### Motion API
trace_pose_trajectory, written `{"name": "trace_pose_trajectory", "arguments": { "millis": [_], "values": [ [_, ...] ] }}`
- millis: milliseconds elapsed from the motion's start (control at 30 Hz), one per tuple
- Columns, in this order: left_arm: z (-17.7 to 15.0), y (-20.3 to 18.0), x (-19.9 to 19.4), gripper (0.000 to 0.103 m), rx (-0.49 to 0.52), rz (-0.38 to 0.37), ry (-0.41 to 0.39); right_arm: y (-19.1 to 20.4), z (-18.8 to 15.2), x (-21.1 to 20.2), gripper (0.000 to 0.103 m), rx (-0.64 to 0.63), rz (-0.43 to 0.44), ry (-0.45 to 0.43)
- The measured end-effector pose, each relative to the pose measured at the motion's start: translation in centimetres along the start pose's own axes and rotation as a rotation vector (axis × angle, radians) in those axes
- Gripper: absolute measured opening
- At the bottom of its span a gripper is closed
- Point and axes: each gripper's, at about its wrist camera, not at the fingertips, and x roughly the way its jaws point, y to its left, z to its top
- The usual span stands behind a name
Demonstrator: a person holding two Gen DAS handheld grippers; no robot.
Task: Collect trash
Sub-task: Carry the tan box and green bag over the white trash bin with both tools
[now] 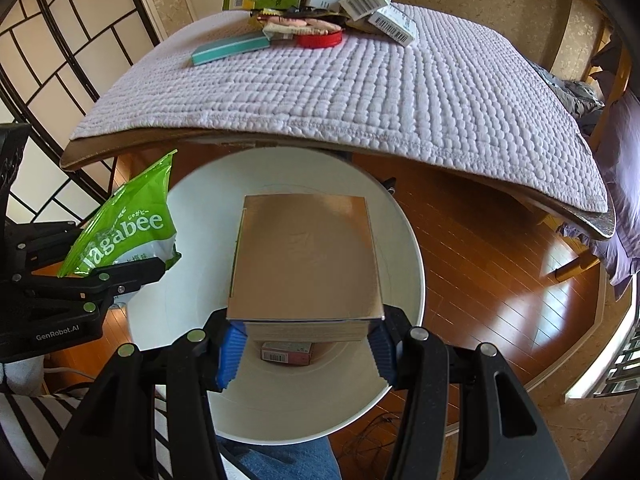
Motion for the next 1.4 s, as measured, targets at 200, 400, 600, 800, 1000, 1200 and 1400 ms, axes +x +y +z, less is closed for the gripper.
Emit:
{"name": "trace_pose_trajectory", "arguments": {
  "millis": [200, 400, 600, 800, 1000, 1200, 1400],
  "values": [
    [-0.4, 0.3, 0.6, 0.041, 0.006, 0.008, 0.023, -0.1, -0.2, 0.4, 0.052, 0.002, -0.001, 0.015],
    [-0.3, 0.4, 1.1, 0.041, 0.008, 0.017, 0.030, 0.0, 0.0, 0.8, 0.052, 0.006, 0.006, 0.026],
    [0.2, 0.0, 1.5, 0.041, 0.011, 0.016, 0.041, 0.3, 0.1, 1.4, 0.052, 0.002, 0.009, 0.038],
    [0.3, -0.3, 2.1, 0.041, 0.018, 0.012, 0.051, 0.6, 0.4, 1.6, 0.052, -0.004, 0.008, 0.042],
    [0.7, -0.8, 2.9, 0.041, 0.031, 0.014, 0.060, 0.6, 0.5, 1.7, 0.052, -0.004, 0.005, 0.043],
    [0.5, -1.4, 3.8, 0.041, 0.040, 0.015, 0.068, 0.5, 0.5, 2.3, 0.052, 0.003, 0.003, 0.048],
    [0.4, -1.7, 4.7, 0.041, 0.044, 0.016, 0.078, -0.1, -0.1, 2.6, 0.052, -0.008, 0.000, 0.057]
  ]
}}
